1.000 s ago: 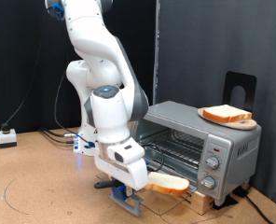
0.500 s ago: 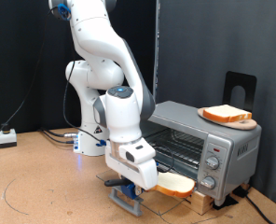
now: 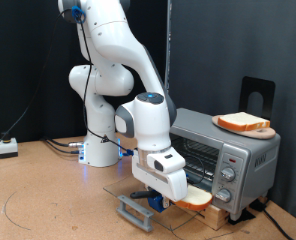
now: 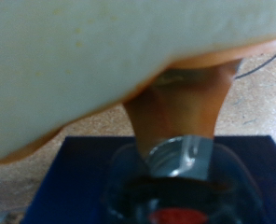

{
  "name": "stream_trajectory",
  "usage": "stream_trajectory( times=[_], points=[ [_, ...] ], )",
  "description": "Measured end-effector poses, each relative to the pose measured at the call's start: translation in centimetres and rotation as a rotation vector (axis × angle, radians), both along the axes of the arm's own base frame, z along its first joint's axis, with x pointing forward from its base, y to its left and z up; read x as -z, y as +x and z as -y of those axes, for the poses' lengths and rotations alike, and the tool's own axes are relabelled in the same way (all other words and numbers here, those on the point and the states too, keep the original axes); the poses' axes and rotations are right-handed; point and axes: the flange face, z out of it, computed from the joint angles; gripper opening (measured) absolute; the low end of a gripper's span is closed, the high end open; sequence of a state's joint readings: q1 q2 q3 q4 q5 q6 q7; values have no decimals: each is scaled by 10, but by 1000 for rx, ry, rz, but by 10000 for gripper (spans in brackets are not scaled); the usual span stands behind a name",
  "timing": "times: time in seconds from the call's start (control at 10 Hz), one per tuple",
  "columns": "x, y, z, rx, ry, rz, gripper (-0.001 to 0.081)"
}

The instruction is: Make a piece of toast with the oven

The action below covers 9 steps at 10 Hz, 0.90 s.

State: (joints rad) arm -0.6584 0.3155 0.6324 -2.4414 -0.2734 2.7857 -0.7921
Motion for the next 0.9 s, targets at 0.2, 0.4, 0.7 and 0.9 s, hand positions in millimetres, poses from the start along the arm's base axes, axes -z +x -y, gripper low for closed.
stream_trajectory(
  times=[0.2, 0.4, 0.7, 0.9],
  points=[
    [0, 2, -1, 7, 10, 17, 396],
    [0, 2, 3, 50, 45, -5, 396],
    [-1, 7, 20, 86, 127, -122, 396],
    [-6, 13, 36, 110, 143, -147, 396]
  ],
)
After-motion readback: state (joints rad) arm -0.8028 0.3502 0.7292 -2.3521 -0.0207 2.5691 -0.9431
